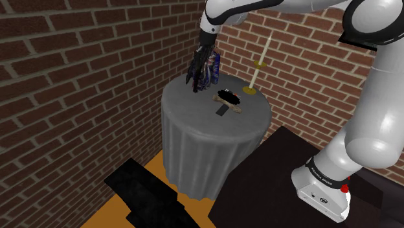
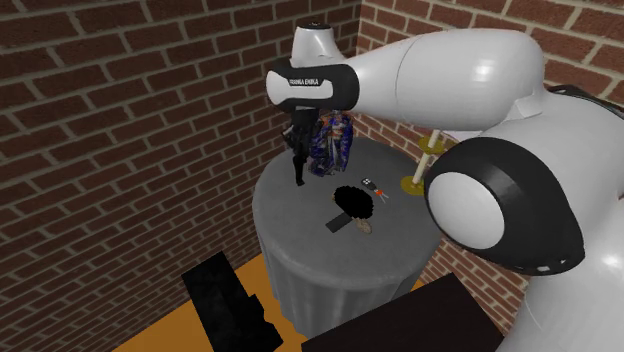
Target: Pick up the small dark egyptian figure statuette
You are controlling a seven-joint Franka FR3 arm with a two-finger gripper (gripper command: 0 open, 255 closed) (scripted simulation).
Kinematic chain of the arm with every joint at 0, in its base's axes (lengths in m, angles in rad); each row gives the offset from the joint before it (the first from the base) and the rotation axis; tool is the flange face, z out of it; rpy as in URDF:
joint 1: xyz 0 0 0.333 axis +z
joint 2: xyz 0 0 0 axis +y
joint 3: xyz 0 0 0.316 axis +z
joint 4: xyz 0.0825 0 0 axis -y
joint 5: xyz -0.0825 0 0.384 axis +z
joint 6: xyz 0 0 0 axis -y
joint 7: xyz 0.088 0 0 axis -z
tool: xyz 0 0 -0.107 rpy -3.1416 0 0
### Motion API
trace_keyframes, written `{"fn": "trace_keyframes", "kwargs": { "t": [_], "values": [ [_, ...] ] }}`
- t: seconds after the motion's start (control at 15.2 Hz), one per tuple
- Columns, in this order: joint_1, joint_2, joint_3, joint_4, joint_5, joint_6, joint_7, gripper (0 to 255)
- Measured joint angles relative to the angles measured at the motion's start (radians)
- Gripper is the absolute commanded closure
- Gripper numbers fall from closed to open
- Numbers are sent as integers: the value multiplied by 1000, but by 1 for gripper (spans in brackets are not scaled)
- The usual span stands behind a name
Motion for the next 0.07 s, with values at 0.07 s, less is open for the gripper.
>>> {"fn": "trace_keyframes", "kwargs": {
  "t": [0.07],
  "values": [
    [0, -1, 0, 6, 0, -7, 1, 255]
  ]
}}
